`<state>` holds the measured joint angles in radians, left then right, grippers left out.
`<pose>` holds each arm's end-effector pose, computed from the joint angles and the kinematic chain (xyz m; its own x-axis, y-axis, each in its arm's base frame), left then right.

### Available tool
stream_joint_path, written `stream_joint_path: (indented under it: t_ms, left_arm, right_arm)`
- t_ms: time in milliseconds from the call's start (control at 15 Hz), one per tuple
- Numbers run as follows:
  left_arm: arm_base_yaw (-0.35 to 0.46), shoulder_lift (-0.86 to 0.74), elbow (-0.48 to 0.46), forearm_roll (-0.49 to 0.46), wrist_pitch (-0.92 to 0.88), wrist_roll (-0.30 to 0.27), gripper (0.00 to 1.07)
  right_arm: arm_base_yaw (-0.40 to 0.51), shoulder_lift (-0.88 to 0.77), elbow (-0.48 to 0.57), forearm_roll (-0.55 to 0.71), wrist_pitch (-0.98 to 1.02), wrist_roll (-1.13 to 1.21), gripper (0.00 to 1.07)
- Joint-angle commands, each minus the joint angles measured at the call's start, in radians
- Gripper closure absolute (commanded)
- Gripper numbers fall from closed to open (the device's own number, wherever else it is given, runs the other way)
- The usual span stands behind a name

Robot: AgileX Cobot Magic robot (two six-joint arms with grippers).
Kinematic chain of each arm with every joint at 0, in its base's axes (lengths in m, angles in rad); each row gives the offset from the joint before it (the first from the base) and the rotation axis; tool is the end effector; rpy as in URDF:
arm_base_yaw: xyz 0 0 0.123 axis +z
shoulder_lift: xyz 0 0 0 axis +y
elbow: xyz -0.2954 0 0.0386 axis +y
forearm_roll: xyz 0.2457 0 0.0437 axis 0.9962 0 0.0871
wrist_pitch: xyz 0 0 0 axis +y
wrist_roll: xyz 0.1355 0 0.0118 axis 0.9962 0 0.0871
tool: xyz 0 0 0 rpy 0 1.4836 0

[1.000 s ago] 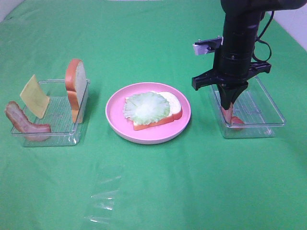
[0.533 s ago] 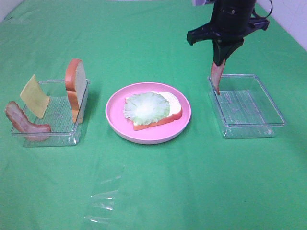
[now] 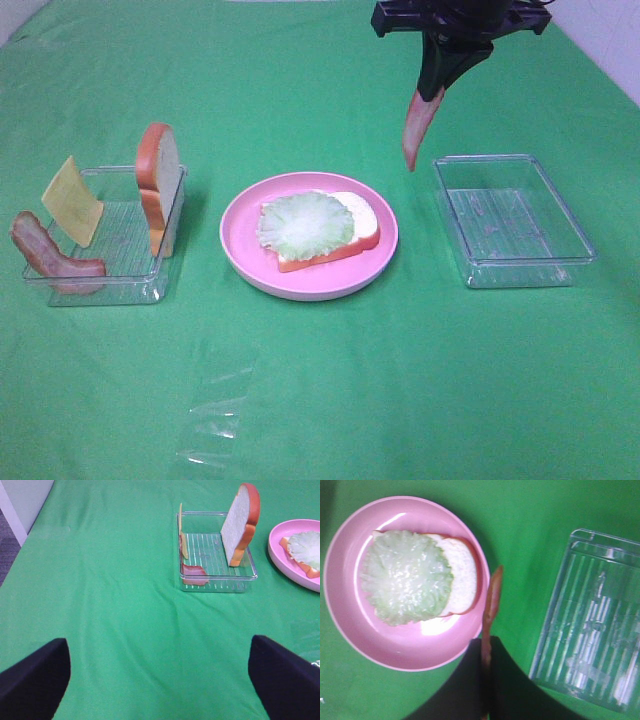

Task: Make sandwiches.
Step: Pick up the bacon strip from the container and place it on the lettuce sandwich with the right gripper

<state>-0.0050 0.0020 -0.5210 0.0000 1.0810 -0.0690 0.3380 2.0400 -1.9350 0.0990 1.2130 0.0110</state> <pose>0.0173 -0.0001 0.2598 -0.4564 -0.0667 -0.8873 -0.0265 0.9978 -0.0613 0.4319 0.1652 0.2591 -0.9044 -0.2696 -0.3307 -0.3184 0.9424 0.1025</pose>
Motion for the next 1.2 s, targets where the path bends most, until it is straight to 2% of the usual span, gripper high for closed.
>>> stream_joint_path:
  t_ms: [67, 667, 1200]
  left_arm:
    - [0.003, 0.001, -0.001, 0.000, -0.006, -0.005, 0.18]
    - [0.003, 0.001, -0.001, 0.000, -0.006, -0.005, 0.18]
    - [0.003, 0.001, -0.001, 0.000, -0.006, -0.005, 0.18]
  right_arm:
    - [0.024, 0.002, 0.001, 0.053, 0.032, -0.011, 1.07]
    - [0.321, 0.082, 0.001, 0.051, -0.174, -0.067, 1.07]
    - [0.327, 0.087, 0.001, 0.066, -0.234, -0.064, 1.07]
